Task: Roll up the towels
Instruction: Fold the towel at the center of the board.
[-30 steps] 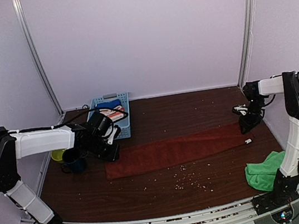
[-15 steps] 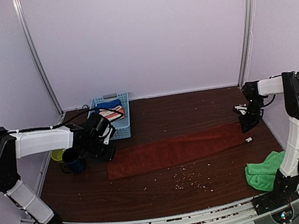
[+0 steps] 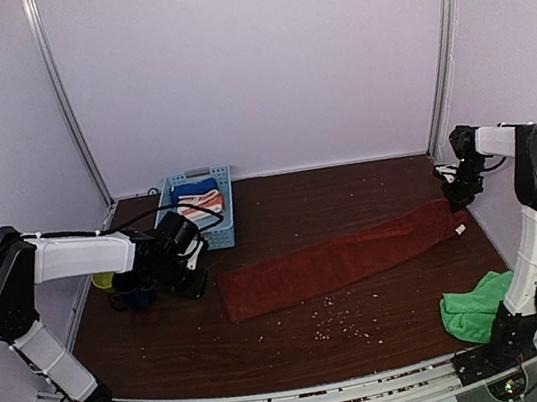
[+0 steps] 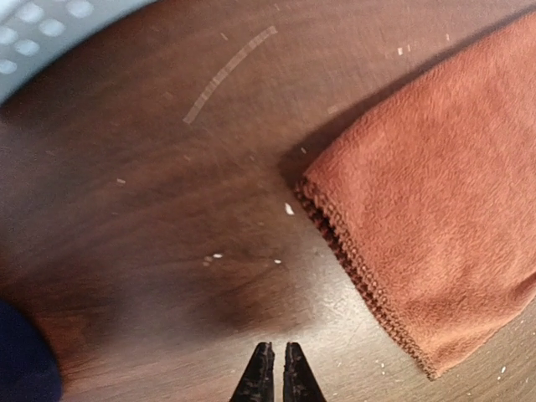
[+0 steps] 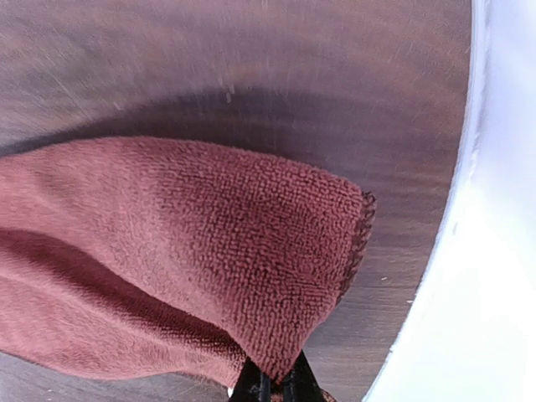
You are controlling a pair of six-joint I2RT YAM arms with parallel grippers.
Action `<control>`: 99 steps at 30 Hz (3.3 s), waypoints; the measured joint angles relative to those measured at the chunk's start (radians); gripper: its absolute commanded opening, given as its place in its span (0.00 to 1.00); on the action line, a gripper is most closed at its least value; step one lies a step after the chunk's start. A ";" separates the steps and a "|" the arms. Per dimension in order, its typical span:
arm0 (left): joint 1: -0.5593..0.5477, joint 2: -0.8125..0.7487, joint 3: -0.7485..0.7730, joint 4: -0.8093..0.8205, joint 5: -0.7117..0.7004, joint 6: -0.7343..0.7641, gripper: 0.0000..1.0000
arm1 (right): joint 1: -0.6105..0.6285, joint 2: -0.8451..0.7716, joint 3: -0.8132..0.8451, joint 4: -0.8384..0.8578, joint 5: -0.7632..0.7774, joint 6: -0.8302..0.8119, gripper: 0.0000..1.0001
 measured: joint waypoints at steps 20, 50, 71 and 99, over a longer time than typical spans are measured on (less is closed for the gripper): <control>-0.001 0.062 -0.045 0.100 0.133 0.000 0.05 | 0.175 -0.156 0.047 -0.163 -0.237 -0.024 0.00; -0.032 0.088 -0.027 0.140 0.142 -0.031 0.04 | 0.679 0.064 0.267 -0.327 -0.613 0.041 0.00; -0.041 0.019 -0.162 0.315 0.179 -0.139 0.04 | 0.940 0.277 0.477 -0.072 -0.681 0.369 0.00; -0.042 -0.050 -0.291 0.456 0.232 -0.233 0.04 | 1.091 0.440 0.572 0.103 -0.677 0.573 0.00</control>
